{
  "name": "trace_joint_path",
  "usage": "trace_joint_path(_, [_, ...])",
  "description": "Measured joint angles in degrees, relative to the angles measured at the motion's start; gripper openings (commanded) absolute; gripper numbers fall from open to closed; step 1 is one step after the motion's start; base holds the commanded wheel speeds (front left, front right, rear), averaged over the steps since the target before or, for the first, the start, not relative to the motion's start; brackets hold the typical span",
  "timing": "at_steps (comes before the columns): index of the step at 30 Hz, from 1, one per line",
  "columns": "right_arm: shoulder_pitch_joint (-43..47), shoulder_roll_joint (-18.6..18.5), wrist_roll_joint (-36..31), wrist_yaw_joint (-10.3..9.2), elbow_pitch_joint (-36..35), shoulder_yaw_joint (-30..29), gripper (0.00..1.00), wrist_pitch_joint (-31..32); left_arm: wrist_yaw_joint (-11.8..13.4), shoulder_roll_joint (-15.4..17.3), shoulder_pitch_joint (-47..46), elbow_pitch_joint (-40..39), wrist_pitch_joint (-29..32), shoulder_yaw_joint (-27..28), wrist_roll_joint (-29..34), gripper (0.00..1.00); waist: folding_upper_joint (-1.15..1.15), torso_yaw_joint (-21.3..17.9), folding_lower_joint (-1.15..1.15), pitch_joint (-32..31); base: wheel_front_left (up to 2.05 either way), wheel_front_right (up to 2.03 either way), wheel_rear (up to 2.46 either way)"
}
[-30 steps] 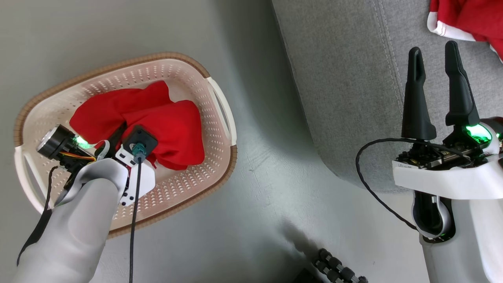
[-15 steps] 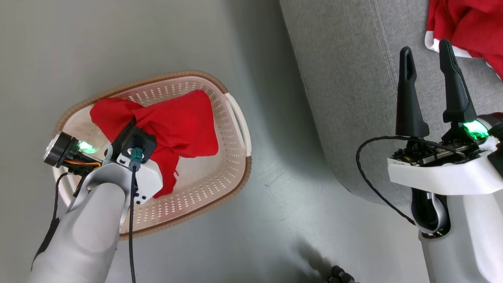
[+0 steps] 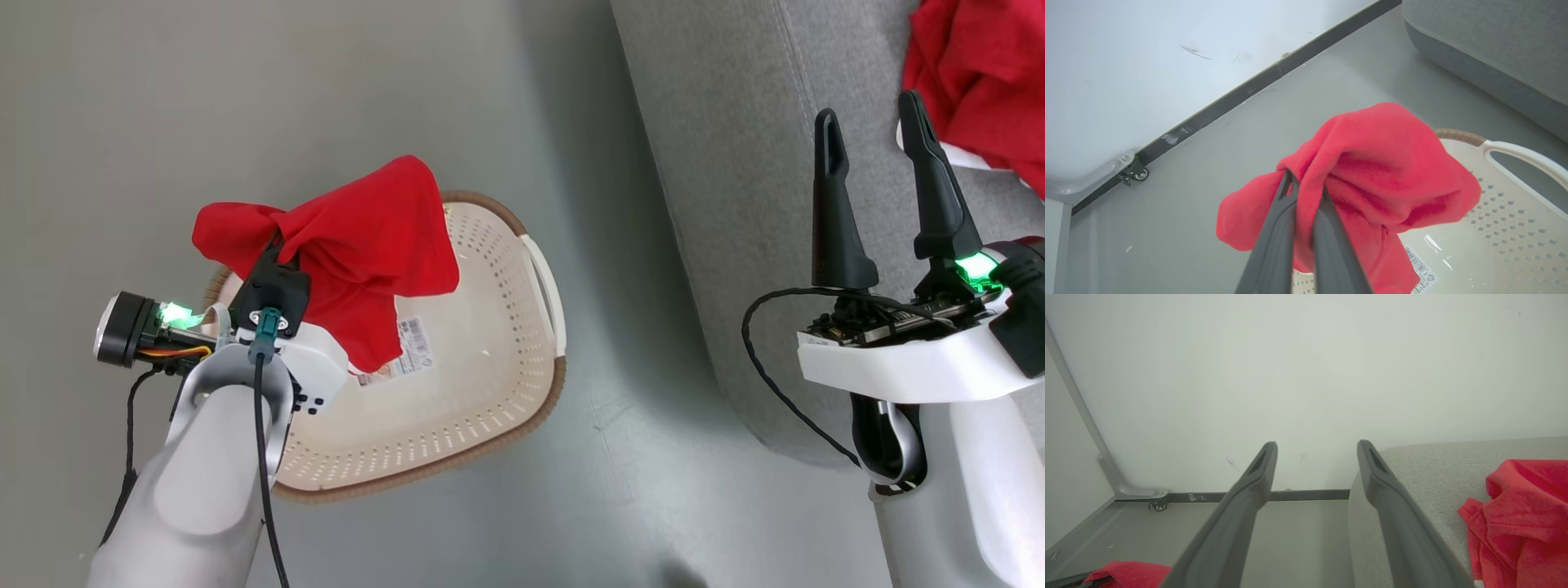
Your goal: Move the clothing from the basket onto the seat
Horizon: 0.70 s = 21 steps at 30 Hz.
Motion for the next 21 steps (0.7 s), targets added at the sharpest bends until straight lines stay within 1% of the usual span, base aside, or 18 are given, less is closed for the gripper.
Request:
trace_joint_path(7, [0.1, -0.8, -0.7, 0.00, 1.4, -0.2, 1.00, -0.3, 0.9, -0.4, 2.1, -3.6, -0.5, 0.9, -1.1, 0.00, 0.00, 2.3, 0.00, -3.8, 0.00, 0.00, 0.00])
trace_joint_path(11, [0.3, -1.3, -1.6, 0.00, 2.3, -0.3, 1.00, -0.3, 1.3, -1.1, 3.3, -5.7, -0.5, 1.4, -2.7, 0.00, 0.00, 3.5, 0.00, -6.1, 0.00, 0.00, 0.00])
trace_joint_path(21, [2.7, -2.8, -2.9, 0.00, 4.6, -0.6, 1.00, -0.3, 1.3, -1.9, 6.0, -13.8, -0.5, 2.2, -4.5, 0.00, 0.00, 6.4, 0.00, -12.4, 0.00, 0.00, 0.00])
